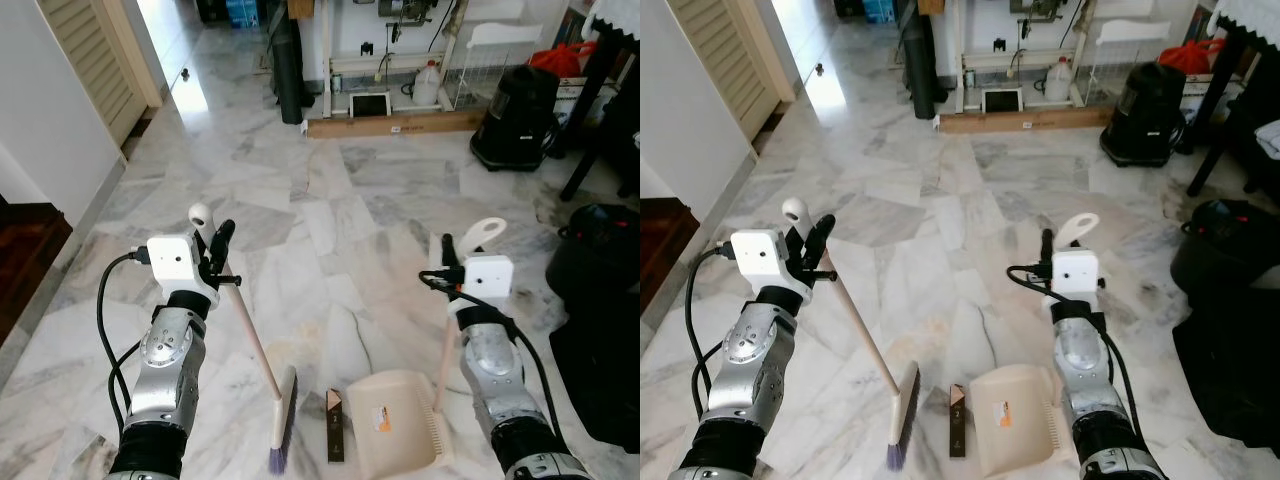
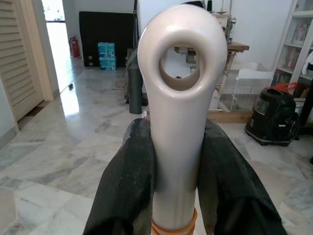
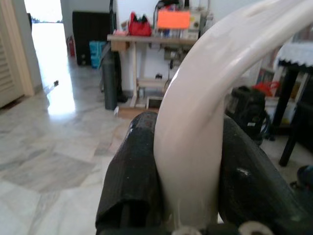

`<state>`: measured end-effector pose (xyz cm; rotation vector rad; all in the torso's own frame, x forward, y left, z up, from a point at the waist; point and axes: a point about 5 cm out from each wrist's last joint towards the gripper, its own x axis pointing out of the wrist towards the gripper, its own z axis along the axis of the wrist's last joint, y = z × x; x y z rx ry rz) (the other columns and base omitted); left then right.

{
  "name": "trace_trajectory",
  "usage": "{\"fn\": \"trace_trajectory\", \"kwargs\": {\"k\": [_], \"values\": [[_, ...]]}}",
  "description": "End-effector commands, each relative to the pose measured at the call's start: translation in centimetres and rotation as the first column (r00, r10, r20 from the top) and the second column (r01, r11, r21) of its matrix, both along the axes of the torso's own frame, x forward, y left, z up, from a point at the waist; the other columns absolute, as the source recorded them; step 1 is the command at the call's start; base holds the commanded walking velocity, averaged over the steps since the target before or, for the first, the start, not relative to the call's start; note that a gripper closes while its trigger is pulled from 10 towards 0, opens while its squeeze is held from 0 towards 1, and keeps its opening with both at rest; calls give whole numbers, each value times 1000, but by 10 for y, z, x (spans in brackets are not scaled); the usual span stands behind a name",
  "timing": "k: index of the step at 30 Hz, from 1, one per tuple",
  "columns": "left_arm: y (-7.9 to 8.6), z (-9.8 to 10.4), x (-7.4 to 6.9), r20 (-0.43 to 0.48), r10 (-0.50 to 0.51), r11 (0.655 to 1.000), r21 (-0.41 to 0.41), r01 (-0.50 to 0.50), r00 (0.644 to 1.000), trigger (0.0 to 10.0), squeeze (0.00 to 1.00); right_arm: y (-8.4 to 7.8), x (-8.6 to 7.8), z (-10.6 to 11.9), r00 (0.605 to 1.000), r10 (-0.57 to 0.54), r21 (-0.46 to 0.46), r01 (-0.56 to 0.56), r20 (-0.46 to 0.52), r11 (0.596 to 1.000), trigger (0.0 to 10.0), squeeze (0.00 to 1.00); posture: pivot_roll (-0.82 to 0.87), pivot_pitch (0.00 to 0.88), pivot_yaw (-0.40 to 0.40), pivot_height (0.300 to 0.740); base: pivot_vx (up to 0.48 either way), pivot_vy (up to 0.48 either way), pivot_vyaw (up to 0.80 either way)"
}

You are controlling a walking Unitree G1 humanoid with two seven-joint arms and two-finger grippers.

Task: Sweep floor

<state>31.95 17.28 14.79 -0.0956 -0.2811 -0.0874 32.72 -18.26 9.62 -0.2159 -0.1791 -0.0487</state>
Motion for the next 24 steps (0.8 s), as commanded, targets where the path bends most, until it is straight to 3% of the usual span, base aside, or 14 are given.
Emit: {"fn": "trace_trajectory", "kwargs": {"k": [1,9,12,24], "values": [[4,11,2,46,6,1000,-3,-6,999,10000,0,8,5,6,999,29,-10,-29,29,1000,10000,0,100,146,108,740,0,0,0],[3,16,-3,59,-20,1000,4,19,998,10000,0,11,10,7,999,38,-21,-37,36,999,10000,0,117,165,122,740,0,0,0],[2,17,-6,61,-25,1000,7,25,998,10000,0,13,11,10,997,52,-63,-49,56,997,10000,0,123,169,128,740,0,0,0],[-3,30,-15,78,-53,999,14,52,996,10000,0,5,19,24,993,-20,-74,29,117,997,10000,0,155,224,174,740,0,0,0]]}}
